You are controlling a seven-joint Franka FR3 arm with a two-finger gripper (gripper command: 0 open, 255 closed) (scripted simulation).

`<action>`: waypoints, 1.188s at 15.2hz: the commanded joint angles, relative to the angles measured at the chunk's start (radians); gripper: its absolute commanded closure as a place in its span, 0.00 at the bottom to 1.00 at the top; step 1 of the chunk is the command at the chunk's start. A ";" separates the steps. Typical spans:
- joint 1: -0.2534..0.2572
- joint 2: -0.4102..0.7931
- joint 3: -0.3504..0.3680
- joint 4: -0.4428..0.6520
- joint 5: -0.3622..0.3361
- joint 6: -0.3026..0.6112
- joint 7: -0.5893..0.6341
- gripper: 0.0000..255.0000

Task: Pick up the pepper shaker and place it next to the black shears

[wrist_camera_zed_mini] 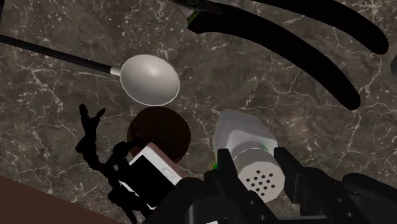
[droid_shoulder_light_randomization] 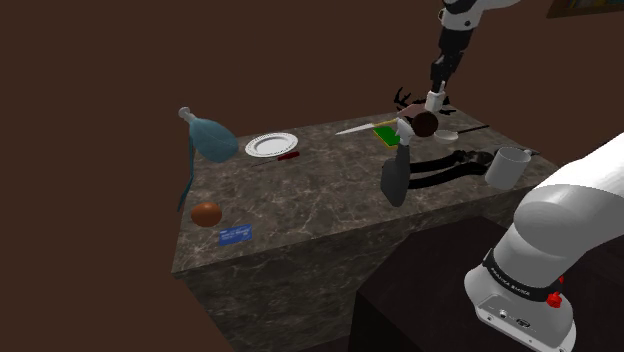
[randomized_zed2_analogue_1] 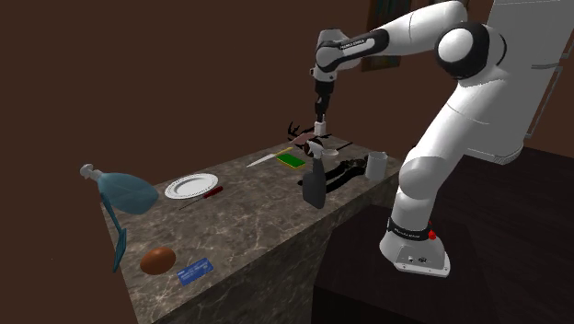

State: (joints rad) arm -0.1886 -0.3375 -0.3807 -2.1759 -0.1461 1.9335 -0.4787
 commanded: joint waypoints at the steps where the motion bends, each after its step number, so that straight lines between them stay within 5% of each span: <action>1: -0.011 0.030 -0.036 0.037 0.005 -0.004 -0.053 1.00; 8: -0.050 0.201 -0.168 0.207 0.075 -0.005 -0.258 1.00; 18: -0.176 0.519 -0.284 0.516 0.286 -0.058 -0.549 1.00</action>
State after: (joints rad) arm -0.3551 0.1651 -0.6621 -1.6677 0.1274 1.8702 -1.0111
